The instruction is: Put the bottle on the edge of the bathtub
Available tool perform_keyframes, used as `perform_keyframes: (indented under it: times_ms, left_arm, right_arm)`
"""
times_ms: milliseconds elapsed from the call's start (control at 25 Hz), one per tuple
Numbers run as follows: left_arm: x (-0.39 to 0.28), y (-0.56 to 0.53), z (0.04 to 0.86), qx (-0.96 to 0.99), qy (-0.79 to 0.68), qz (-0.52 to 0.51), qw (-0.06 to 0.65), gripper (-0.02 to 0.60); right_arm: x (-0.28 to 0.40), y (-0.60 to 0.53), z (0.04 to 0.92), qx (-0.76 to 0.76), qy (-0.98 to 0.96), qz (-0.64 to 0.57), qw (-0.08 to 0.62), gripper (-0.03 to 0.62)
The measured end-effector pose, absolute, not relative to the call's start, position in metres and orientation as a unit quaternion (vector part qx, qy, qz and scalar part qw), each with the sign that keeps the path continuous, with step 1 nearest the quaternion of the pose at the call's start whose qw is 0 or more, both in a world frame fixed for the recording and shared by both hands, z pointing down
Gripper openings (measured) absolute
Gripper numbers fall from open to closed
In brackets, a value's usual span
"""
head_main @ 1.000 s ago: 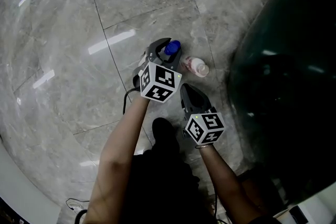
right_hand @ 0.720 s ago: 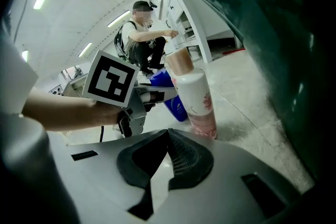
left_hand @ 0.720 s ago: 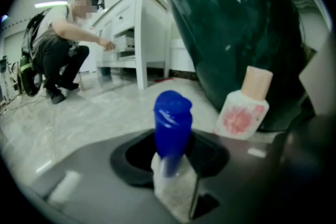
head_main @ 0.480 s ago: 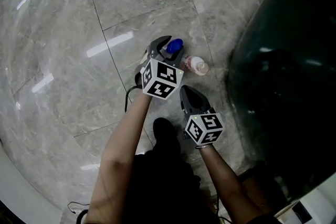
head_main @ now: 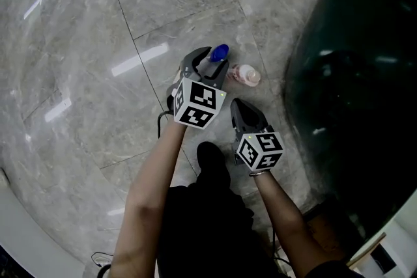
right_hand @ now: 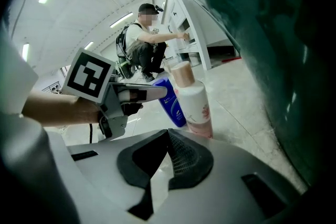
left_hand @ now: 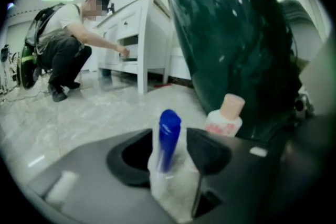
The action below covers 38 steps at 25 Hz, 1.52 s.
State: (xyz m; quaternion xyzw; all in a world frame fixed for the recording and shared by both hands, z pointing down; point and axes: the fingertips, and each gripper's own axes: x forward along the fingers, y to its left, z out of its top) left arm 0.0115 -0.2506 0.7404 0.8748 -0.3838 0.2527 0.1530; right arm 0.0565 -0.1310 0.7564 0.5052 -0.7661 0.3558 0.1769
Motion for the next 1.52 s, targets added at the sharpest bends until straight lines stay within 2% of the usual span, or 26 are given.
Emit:
perform_keyframes:
  times_ms: [480, 920, 1520]
  left_arm:
    - [-0.066, -0.201, 0.675, 0.84, -0.465, 0.208, 0.186, 0.093]
    - [-0.102, -0.171, 0.678, 0.834, -0.471, 0.216, 0.188, 0.015]
    - [-0.119, -0.173, 0.7, 0.84, -0.467, 0.212, 0.178, 0.006]
  right_arm:
    - [0.045, -0.127, 0.722, 0.502, -0.776, 0.342, 0.168, 0.002]
    - [0.023, -0.141, 0.713, 0.485, -0.803, 0.31, 0.158, 0.002]
    - [0.012, -0.134, 0.736, 0.483, -0.815, 0.272, 0.169, 0.002]
